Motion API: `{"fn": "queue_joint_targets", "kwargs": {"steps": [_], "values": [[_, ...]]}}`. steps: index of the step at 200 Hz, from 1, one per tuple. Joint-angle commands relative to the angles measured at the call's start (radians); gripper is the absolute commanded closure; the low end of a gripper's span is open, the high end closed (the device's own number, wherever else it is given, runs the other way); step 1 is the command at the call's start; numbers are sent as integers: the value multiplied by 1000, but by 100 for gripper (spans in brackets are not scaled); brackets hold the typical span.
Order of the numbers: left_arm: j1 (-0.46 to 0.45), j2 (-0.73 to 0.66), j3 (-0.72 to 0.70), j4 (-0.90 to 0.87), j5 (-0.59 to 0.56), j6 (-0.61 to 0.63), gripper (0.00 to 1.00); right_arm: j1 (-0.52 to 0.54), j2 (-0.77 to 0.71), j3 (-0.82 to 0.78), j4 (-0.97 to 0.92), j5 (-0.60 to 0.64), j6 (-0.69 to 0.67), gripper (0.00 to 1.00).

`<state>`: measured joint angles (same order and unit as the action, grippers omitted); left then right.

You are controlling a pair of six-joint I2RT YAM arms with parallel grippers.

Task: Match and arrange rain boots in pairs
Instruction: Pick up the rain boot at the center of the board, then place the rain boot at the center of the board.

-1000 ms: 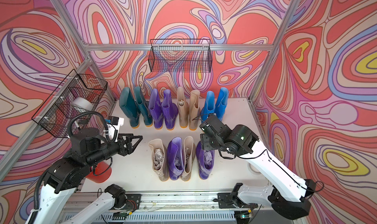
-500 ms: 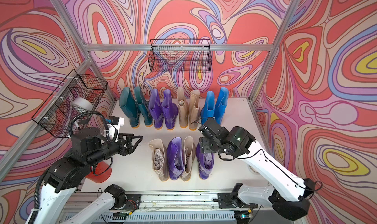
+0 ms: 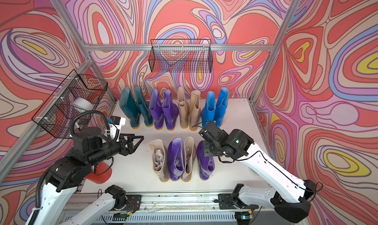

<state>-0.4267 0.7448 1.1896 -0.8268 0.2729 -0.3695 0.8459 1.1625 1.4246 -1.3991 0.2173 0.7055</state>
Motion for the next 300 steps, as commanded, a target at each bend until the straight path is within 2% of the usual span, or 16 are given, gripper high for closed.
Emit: {"fn": "queue_joint_targets", "kwargs": {"steps": [1, 65, 95, 122, 161, 194, 235, 269, 300], "values": [[-6, -1, 22, 0, 15, 15, 33, 4, -18, 49, -38, 53, 14, 87], [-6, -19, 18, -7, 0, 21, 33, 5, -41, 232, -220, 204, 32, 91], [-5, -27, 13, -8, -2, 20, 33, 5, -47, 227, -245, 207, 36, 93], [-5, -36, 4, -9, -3, 18, 33, 5, -76, 152, -236, 204, 66, 92], [-6, -37, 1, -13, 1, 15, 33, 5, -107, 79, -220, 216, 83, 86], [-6, -36, 2, -8, 3, 12, 33, 5, -133, 38, -223, 237, 104, 72], [-6, -33, 5, -14, 0, 11, 33, 5, -130, 98, -236, 257, 92, 67], [-6, -25, 10, -10, 8, 8, 33, 5, -79, 193, -177, 203, 13, 67], [-5, -21, 16, -20, -7, 14, 33, 5, 49, 282, -80, 72, -73, 66]]}}
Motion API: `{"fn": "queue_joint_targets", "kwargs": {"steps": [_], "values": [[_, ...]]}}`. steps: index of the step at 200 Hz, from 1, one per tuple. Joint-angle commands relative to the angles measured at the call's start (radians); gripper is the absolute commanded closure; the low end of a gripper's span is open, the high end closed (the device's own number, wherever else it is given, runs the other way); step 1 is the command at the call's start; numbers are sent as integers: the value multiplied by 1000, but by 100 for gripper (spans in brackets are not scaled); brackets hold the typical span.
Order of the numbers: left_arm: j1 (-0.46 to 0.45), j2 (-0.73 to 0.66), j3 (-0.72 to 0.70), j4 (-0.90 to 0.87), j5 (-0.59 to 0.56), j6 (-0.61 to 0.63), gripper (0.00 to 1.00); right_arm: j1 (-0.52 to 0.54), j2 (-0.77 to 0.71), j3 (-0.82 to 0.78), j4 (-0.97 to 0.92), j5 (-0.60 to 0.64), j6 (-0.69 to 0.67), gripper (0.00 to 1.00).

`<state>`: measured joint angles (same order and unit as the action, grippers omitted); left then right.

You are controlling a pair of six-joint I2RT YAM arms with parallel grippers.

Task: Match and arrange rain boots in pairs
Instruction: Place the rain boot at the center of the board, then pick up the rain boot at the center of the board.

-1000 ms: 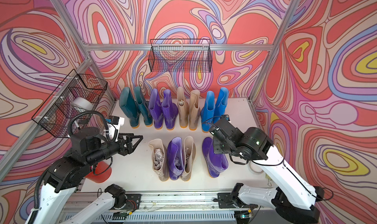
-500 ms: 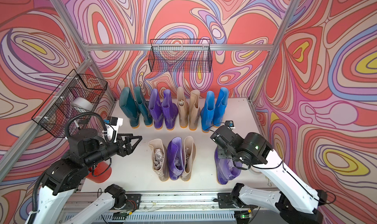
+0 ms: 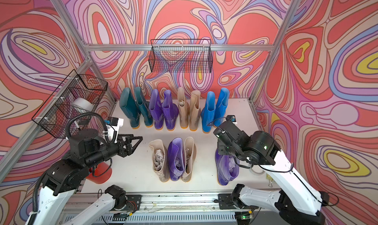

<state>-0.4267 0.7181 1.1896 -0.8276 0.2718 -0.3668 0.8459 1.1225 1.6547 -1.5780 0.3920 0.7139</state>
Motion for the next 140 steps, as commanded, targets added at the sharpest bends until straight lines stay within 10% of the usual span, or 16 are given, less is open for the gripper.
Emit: {"fn": "queue_joint_targets", "kwargs": {"steps": [1, 84, 140], "values": [[-5, 6, 16, -19, -7, 12, 33, 5, 94, 55, 104, -106, -83, 66], [-4, -1, 5, -24, -27, 20, 33, 284, 416, 340, 216, -98, -82, 57], [-6, -3, 7, -33, -20, 26, 33, 315, 413, 223, 265, -103, -24, 49]]}}
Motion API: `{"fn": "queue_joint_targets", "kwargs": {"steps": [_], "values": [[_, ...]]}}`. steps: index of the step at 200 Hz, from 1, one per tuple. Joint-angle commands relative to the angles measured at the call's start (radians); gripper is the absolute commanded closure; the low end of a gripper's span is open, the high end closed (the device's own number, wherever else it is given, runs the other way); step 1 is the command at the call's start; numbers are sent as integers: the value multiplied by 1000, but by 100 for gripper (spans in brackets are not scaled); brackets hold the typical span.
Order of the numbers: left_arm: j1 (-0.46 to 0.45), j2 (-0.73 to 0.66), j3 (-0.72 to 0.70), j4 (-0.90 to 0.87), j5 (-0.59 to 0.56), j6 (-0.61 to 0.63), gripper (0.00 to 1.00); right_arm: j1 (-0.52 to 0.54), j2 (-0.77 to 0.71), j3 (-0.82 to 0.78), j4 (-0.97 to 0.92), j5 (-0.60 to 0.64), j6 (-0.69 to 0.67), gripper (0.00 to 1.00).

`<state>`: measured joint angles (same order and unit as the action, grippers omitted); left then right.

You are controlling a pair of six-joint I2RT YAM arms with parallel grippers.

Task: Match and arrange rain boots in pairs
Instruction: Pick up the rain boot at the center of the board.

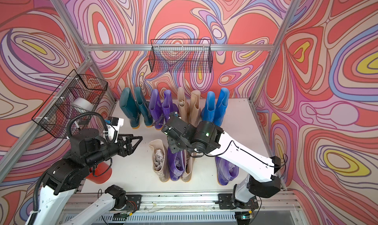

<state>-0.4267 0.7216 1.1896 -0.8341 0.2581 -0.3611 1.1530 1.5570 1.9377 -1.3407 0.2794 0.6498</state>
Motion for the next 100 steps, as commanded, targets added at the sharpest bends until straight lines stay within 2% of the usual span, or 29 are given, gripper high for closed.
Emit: {"fn": "queue_joint_targets", "kwargs": {"steps": [1, 100], "values": [[-6, -7, 7, -26, -6, 21, 33, 8, -22, -63, 29, 9, 41, 49], [-5, -11, -7, -14, 1, 16, 33, 32, -65, -170, 38, 15, 117, 45]]}}
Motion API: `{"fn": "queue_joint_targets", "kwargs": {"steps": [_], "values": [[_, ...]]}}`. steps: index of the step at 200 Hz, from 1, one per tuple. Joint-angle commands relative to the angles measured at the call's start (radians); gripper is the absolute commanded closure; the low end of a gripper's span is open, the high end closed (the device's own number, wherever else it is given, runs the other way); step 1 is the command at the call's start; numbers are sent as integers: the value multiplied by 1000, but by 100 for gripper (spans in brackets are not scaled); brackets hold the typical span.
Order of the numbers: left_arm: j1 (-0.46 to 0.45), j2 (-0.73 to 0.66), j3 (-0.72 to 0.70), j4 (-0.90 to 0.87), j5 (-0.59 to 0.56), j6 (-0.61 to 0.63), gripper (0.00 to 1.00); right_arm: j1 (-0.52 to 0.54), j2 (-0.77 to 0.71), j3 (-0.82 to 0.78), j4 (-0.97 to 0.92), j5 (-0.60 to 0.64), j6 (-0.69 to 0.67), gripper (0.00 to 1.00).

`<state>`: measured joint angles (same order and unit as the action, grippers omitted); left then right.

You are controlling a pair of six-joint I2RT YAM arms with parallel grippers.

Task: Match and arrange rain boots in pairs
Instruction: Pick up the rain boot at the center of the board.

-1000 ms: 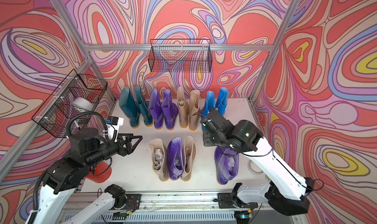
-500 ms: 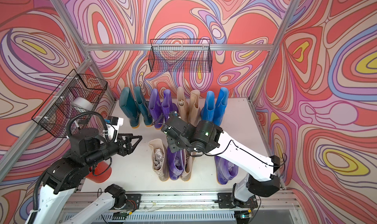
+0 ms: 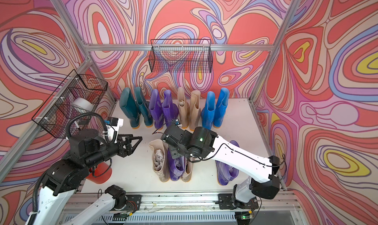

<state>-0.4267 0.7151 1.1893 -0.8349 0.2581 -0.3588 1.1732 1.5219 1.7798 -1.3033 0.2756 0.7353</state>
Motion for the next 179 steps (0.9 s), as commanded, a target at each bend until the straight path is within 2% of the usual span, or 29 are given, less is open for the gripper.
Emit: {"fn": "queue_joint_targets", "kwargs": {"steps": [1, 60, 179], "values": [[-6, -6, -7, -14, 0, 14, 33, 12, -30, -12, 1, 19, 31, 45], [-5, -2, -16, -3, 7, 12, 33, 31, -40, 7, -24, 44, 48, 44], [-5, -21, -22, -14, 0, 12, 33, 34, -49, -91, 31, -8, 69, 44]]}}
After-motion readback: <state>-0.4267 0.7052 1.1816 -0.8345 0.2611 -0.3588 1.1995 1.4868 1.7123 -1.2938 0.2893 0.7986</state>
